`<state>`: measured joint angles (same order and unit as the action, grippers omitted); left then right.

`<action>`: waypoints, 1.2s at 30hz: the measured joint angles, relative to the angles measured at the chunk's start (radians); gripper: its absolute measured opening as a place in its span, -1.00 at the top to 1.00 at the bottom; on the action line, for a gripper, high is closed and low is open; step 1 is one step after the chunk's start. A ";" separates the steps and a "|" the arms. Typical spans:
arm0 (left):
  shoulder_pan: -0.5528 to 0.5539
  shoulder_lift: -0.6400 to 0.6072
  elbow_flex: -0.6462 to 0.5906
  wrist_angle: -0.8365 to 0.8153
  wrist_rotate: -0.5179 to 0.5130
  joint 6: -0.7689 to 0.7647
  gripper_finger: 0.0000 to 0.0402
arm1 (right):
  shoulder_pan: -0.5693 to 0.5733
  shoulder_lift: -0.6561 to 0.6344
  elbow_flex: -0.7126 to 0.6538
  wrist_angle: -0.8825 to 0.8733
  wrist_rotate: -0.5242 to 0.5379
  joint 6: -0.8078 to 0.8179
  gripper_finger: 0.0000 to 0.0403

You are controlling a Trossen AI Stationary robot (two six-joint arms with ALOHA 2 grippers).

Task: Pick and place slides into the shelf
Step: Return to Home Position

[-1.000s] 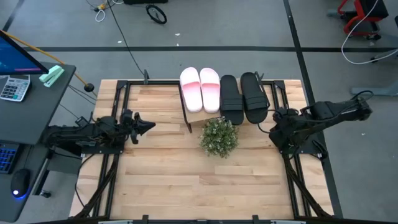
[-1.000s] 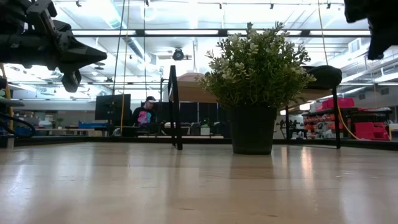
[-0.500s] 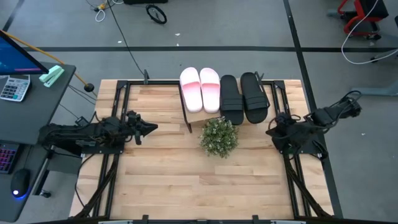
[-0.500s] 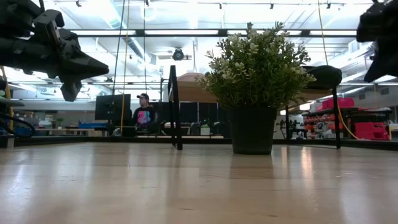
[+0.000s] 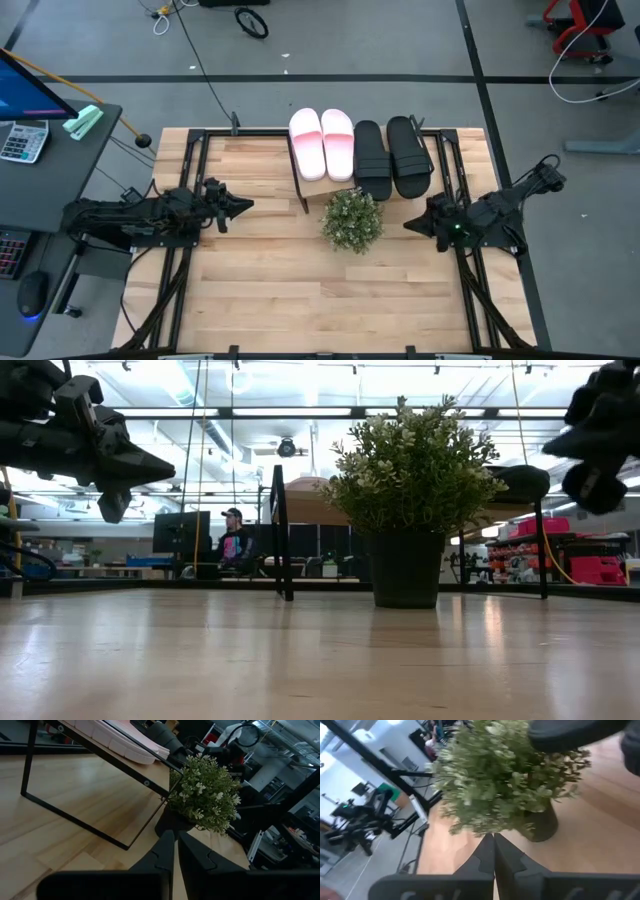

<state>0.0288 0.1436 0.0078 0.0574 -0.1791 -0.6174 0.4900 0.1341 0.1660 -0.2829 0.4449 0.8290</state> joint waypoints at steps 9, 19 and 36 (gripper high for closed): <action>0.000 0.000 0.000 0.002 0.000 0.000 0.84 | -0.158 0.000 -0.107 0.196 -0.152 -0.071 1.00; 0.000 0.000 0.000 0.003 0.000 0.000 0.81 | -0.254 -0.013 -0.090 0.160 -0.253 -0.147 1.00; 0.000 0.000 0.000 0.005 0.000 0.000 0.84 | -0.294 -0.133 -0.088 0.118 -0.213 -0.236 1.00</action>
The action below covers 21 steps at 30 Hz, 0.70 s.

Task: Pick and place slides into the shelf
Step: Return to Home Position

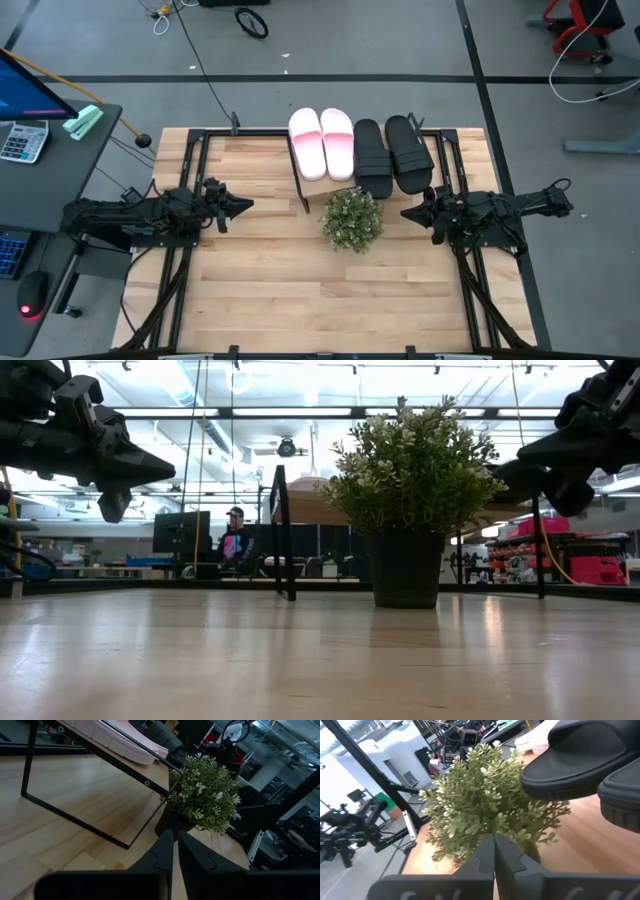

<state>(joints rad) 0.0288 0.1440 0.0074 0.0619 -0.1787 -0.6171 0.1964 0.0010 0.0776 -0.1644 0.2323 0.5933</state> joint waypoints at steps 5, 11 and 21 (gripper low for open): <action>0.000 0.000 0.000 0.000 0.000 0.000 0.80 | -0.050 0.000 -0.003 0.004 -0.074 -0.018 1.00; 0.000 0.000 0.000 0.000 0.000 0.000 0.82 | -0.066 0.013 -0.003 0.004 -0.109 -0.129 1.00; 0.000 0.000 0.000 0.000 0.000 0.000 0.89 | -0.067 0.169 -0.003 0.004 -0.099 -0.309 0.98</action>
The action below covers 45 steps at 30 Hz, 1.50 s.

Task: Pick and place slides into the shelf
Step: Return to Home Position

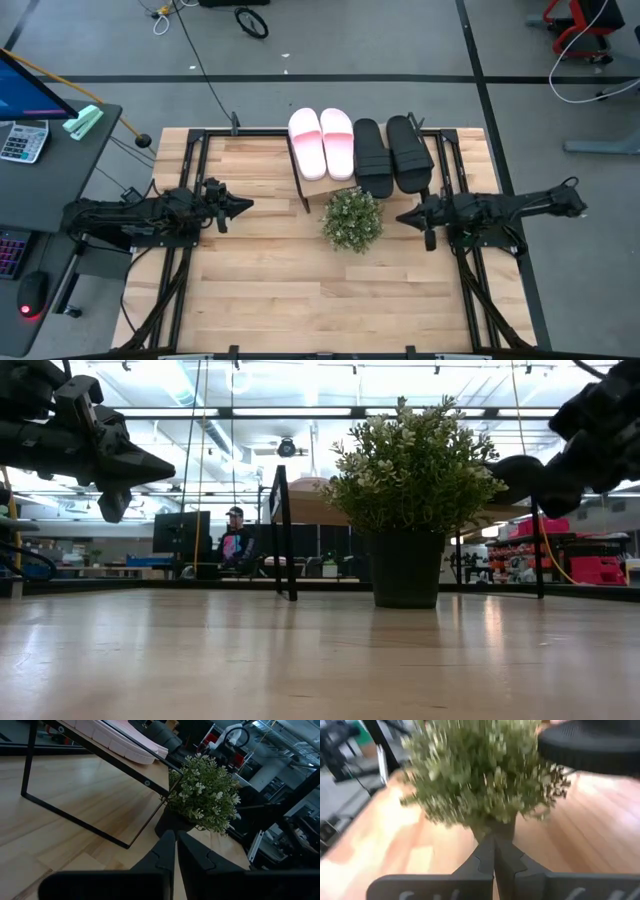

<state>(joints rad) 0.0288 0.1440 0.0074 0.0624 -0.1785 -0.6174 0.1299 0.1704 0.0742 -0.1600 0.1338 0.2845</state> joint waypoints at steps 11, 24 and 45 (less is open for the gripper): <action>0.000 0.000 0.000 0.000 0.000 0.000 0.81 | 0.000 0.190 0.000 0.003 0.073 -0.002 0.95; 0.000 0.000 0.000 0.000 0.000 0.000 0.86 | 0.000 0.198 0.000 0.002 0.076 0.033 0.94; 0.000 0.000 0.000 0.000 0.000 0.000 0.81 | 0.000 0.198 0.000 0.001 0.075 0.035 0.92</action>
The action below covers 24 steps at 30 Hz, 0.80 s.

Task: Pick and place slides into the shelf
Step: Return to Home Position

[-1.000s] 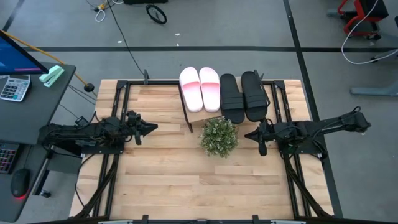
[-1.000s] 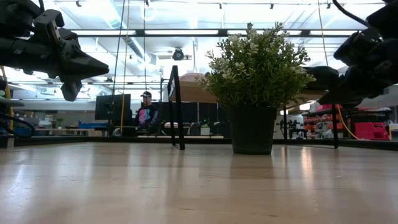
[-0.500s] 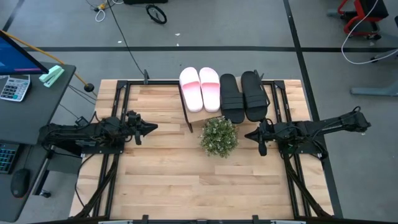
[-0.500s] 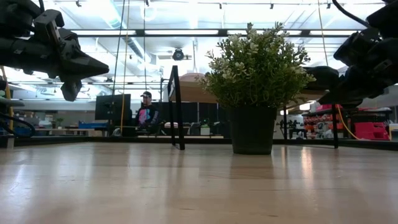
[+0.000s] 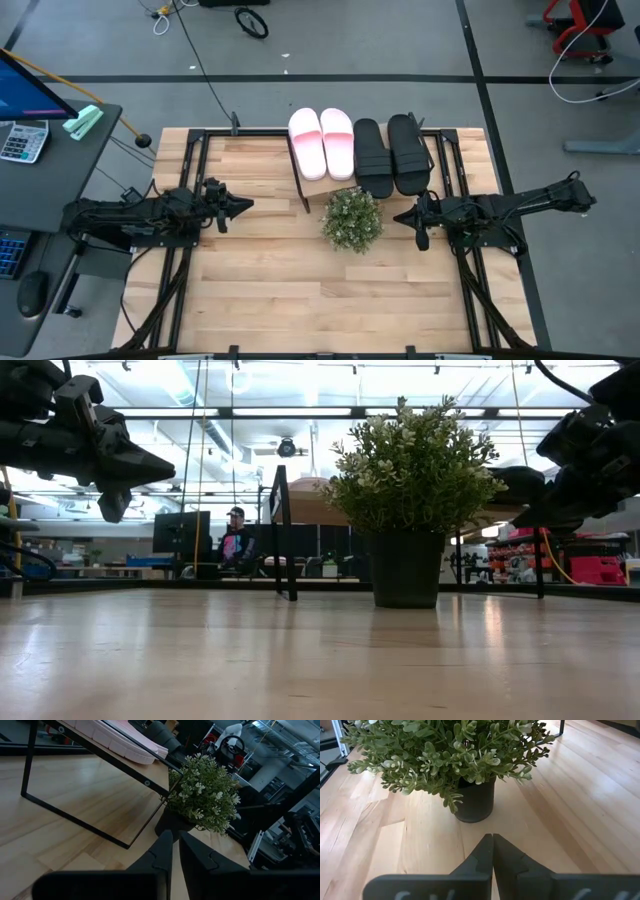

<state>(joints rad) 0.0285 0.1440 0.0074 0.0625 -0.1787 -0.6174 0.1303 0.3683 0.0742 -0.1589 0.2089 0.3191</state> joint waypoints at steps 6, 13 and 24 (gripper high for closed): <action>0.000 0.000 0.000 0.000 0.000 0.000 0.86 | 0.000 0.000 0.000 0.000 0.000 0.000 0.93; 0.000 0.000 0.000 0.000 0.000 0.000 0.87 | 0.000 0.000 0.000 0.000 0.000 0.000 0.93; 0.000 0.000 0.000 0.000 0.000 0.000 0.80 | 0.000 0.000 0.000 0.000 0.000 0.000 0.93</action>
<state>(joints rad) 0.0288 0.1440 0.0074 0.0628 -0.1787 -0.6174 0.1303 0.3686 0.0742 -0.1593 0.2089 0.3191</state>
